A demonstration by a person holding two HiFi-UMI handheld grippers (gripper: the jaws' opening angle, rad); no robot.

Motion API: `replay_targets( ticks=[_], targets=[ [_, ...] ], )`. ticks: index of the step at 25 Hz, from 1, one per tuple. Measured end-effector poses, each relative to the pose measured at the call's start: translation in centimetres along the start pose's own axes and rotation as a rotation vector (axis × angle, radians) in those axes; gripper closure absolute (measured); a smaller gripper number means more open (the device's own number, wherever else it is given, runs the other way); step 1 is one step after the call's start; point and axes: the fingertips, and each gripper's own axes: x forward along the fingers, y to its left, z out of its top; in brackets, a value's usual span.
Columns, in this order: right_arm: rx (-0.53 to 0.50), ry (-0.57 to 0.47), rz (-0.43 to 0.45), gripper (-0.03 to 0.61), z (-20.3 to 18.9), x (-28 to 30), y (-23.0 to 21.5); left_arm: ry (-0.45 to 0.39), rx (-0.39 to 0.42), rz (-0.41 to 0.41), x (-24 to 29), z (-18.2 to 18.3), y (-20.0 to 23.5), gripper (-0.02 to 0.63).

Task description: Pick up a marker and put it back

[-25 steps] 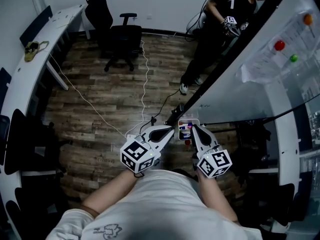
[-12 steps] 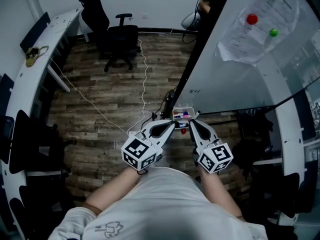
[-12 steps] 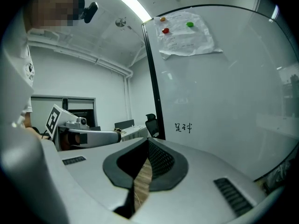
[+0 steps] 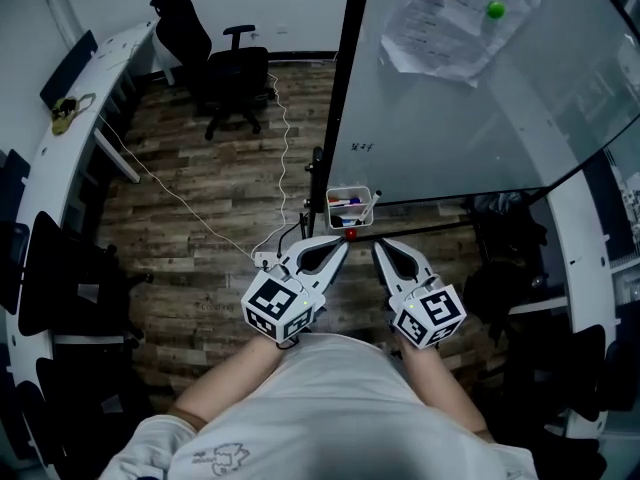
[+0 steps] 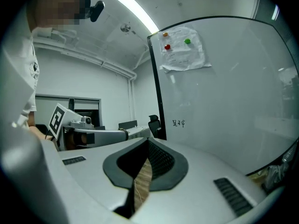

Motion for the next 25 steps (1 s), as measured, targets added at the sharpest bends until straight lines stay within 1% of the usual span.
replay_targets(
  ticks=[2, 6, 11, 15, 20, 25],
  targets=[
    [-0.006, -0.004, 0.004, 0.568, -0.6, -1.5, 0.6, 0.000, 0.006, -0.001, -0.2, -1.0, -1.6, 0.609],
    [0.007, 0.007, 0.015, 0.568, -2.2, -5.0, 1.7, 0.019, -0.019, 0.005, -0.5, -2.9, -4.4, 0.609],
    [0.017, -0.003, 0.025, 0.568, -2.1, -9.1, 3.1, 0.021, -0.005, 0.015, -1.6, -3.2, -8.9, 0.609],
    [0.018, -0.012, 0.045, 0.568, -2.7, -12.0, 4.8, 0.028, 0.011, 0.023, -3.2, -4.0, -12.1, 0.609],
    [0.025, -0.007, 0.041, 0.568, -3.6, -14.8, 6.8, 0.037, 0.006, 0.025, -5.3, -5.2, -14.7, 0.609],
    [0.023, -0.019, 0.038, 0.568, -3.6, -16.8, 7.8, 0.030, 0.013, 0.014, -6.1, -5.1, -16.7, 0.609]
  ],
)
